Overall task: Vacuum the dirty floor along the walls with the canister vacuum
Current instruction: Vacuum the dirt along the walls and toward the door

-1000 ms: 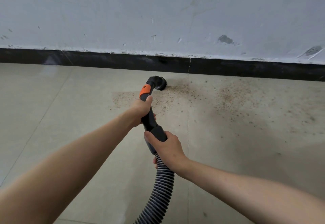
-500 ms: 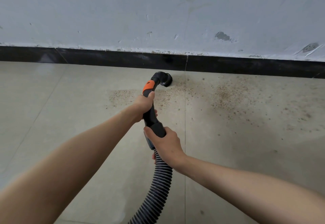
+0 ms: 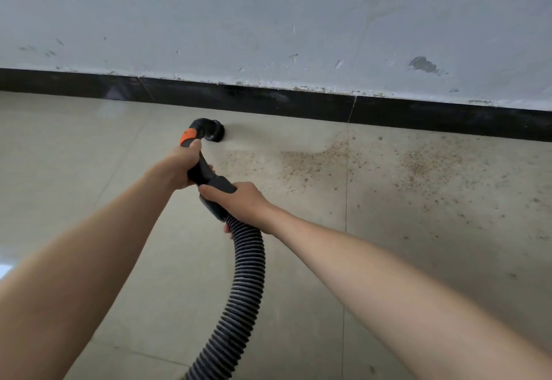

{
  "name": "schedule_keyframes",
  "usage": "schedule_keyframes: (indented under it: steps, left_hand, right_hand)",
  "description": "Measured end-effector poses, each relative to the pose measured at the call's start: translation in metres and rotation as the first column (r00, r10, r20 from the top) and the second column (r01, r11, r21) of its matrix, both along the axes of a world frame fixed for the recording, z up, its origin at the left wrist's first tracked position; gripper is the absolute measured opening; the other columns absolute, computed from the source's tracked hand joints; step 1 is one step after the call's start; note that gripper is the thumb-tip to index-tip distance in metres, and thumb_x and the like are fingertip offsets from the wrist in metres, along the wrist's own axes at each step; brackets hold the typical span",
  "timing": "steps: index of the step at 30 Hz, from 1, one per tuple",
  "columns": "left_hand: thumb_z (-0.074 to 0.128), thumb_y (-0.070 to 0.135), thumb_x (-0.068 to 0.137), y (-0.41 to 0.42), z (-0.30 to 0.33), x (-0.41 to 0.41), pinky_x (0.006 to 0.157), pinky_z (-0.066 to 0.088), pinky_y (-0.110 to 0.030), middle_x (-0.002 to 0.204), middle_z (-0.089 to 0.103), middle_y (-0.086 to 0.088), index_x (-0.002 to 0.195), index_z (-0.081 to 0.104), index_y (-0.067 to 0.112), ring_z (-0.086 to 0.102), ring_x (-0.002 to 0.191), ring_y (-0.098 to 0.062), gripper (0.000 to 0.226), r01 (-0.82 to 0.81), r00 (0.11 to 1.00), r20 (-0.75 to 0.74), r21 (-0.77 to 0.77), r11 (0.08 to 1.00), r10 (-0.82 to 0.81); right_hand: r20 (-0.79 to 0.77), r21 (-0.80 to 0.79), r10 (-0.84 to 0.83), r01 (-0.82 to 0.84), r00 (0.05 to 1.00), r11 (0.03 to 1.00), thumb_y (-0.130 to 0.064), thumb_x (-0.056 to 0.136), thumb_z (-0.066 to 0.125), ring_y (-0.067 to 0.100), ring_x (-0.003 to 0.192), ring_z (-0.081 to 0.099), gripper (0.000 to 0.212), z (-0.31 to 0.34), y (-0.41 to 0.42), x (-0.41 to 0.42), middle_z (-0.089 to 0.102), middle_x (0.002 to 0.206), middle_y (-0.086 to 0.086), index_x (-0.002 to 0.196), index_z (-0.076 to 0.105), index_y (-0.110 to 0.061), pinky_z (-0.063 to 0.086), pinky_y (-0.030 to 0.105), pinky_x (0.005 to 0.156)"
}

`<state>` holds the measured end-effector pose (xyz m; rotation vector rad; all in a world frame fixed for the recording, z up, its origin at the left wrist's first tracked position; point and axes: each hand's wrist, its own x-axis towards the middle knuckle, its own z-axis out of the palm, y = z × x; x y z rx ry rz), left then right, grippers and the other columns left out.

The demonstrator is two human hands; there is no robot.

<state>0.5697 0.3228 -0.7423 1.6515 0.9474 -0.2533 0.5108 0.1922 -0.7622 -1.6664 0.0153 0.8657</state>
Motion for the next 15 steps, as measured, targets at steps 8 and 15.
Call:
schedule_keyframes:
  steps: [8,15]
  left_hand:
    - [0.039,0.028,0.101,0.013,-0.01,-0.035,0.067,0.048,-0.038,0.104,0.049,-0.019,0.14,0.025,0.0,0.053,0.065,-0.023,0.05,-0.086,0.996,0.003,-0.023,0.996,0.086]
    - [0.044,0.027,0.098,0.008,-0.016,-0.046,0.068,0.05,-0.04,0.089,0.052,-0.014,0.133,0.033,0.001,0.058,0.066,-0.025,0.046,-0.058,0.998,-0.03,-0.061,0.996,0.056]
  right_hand:
    - [-0.015,-0.024,0.076,-0.076,0.997,0.997,-0.049,0.085,0.067,0.017,0.043,0.056,0.041,-0.01,0.011,-0.028,0.057,0.067,0.006,0.081,0.05,-0.012,0.05,0.029,0.05]
    - [-0.067,0.027,-0.001,0.003,0.998,1.0,-0.046,0.084,0.069,0.022,0.049,0.057,0.038,-0.015,-0.005,-0.05,0.054,0.073,0.007,0.083,0.051,-0.013,0.052,0.033,0.054]
